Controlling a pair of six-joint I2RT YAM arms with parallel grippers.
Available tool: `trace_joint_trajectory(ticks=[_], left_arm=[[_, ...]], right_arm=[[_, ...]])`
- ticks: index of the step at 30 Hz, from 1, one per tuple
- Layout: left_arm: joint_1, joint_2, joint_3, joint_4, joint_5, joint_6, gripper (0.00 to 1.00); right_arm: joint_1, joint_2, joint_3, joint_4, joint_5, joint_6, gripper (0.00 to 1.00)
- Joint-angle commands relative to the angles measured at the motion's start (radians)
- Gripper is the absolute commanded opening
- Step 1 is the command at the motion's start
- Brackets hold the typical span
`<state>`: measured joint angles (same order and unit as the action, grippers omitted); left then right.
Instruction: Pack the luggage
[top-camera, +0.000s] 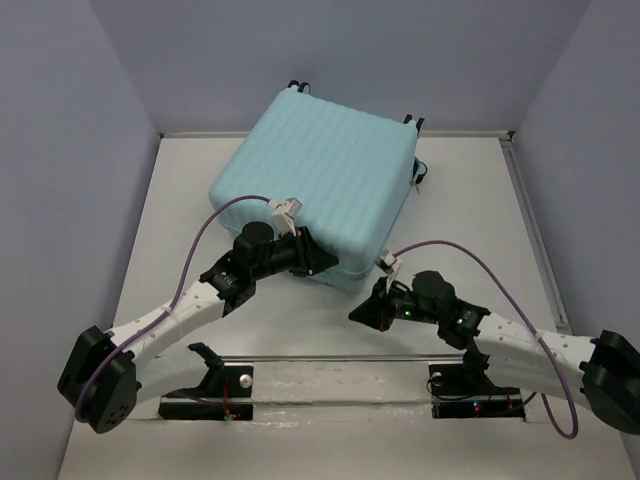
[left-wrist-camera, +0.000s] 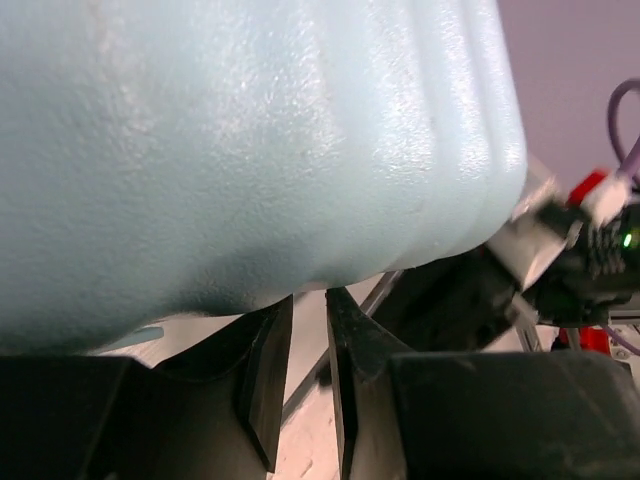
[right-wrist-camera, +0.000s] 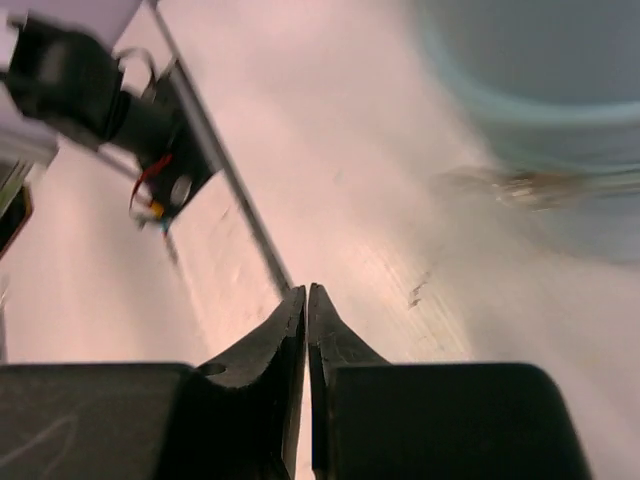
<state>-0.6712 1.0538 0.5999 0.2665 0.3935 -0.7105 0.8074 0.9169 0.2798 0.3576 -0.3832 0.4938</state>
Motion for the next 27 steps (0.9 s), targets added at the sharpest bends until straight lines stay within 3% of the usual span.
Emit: trace_joint_trajectory(ticks=[1,7,9,11,14,16,18,20,22,27], left_arm=[[-0.021,0.061,0.075,0.226,-0.076,-0.006,0.33],[-0.087,0.083,0.110,0.212,-0.100,0.005,0.33],[-0.085,0.043,0.133,0.115,-0.175,0.038,0.33],[-0.085,-0.021,0.156,0.032,-0.237,0.106,0.34],[-0.080,-0.077,0.176,-0.065,-0.297,0.147,0.34],[-0.080,-0.093,0.156,-0.090,-0.292,0.149,0.35],[-0.082,-0.106,0.120,-0.090,-0.292,0.132,0.35],[-0.080,-0.133,0.025,-0.070,-0.283,0.109,0.35],[-0.080,-0.172,-0.018,-0.069,-0.283,0.097,0.35],[-0.080,-0.244,-0.103,-0.075,-0.297,0.089,0.35]], right_arm=[[0.218,0.078,0.036,-0.097,0.162,0.092,0.07],[0.343,0.414,0.284,0.053,0.416,0.146,0.07],[0.352,0.418,0.306,0.035,0.472,0.164,0.07],[0.352,0.337,0.253,-0.001,0.565,0.184,0.07],[0.352,0.170,0.165,-0.145,0.690,0.204,0.23],[0.352,0.088,0.148,-0.248,0.754,0.226,0.41],[0.334,0.019,0.133,-0.377,0.817,0.233,0.50],[0.261,-0.088,0.118,-0.477,0.810,0.238,0.52],[0.173,-0.117,0.119,-0.529,0.767,0.229,0.52],[0.087,-0.132,0.137,-0.571,0.810,0.174,0.52]])
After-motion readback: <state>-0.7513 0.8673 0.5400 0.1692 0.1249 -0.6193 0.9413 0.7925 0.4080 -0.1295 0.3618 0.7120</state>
